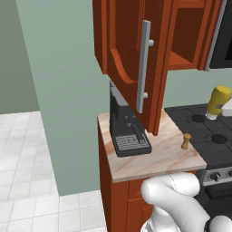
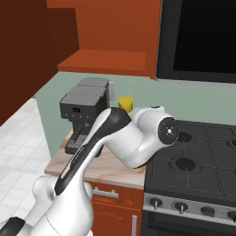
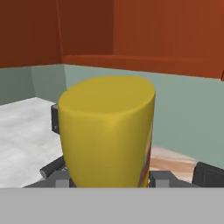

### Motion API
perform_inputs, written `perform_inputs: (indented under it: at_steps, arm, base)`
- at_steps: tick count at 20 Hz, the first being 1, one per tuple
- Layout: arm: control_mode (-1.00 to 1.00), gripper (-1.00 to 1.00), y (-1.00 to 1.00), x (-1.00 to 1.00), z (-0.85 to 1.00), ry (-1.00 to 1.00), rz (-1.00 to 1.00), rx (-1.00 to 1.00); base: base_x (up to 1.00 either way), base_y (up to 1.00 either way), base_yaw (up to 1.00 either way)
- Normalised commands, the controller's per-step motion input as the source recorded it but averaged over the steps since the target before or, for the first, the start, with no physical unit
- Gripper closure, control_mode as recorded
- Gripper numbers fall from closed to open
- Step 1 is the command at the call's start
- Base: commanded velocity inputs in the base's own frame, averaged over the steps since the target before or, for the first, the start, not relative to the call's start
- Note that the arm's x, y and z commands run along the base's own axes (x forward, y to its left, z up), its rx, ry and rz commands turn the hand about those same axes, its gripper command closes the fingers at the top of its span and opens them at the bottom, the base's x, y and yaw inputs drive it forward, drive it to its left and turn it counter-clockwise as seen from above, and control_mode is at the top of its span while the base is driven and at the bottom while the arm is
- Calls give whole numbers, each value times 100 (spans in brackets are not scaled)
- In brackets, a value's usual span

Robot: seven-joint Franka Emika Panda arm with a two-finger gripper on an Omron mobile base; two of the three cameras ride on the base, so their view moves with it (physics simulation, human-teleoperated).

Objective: Take 2 condiments from the cabinet and move them on the counter near the stove.Make sure the condiments are lined up with each other, next to each other.

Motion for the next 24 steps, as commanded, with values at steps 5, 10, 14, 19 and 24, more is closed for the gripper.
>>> perform_inputs:
  at_steps: [5, 10, 14, 19, 24]
  arm:
    - [-100, 100, 0, 0, -26, 0, 18, 0]
    - [-100, 100, 0, 0, -11, 0, 5, 0]
    - [-100, 100, 0, 0, -13, 0, 6, 0]
    - [-100, 100, 0, 0, -21, 0, 11, 0]
    - [-100, 100, 0, 0, -22, 0, 5, -2]
  base:
    - [0, 0, 0]
    - [0, 0, 0]
    - [0, 0, 0]
    - [0, 0, 0]
    - [0, 0, 0]
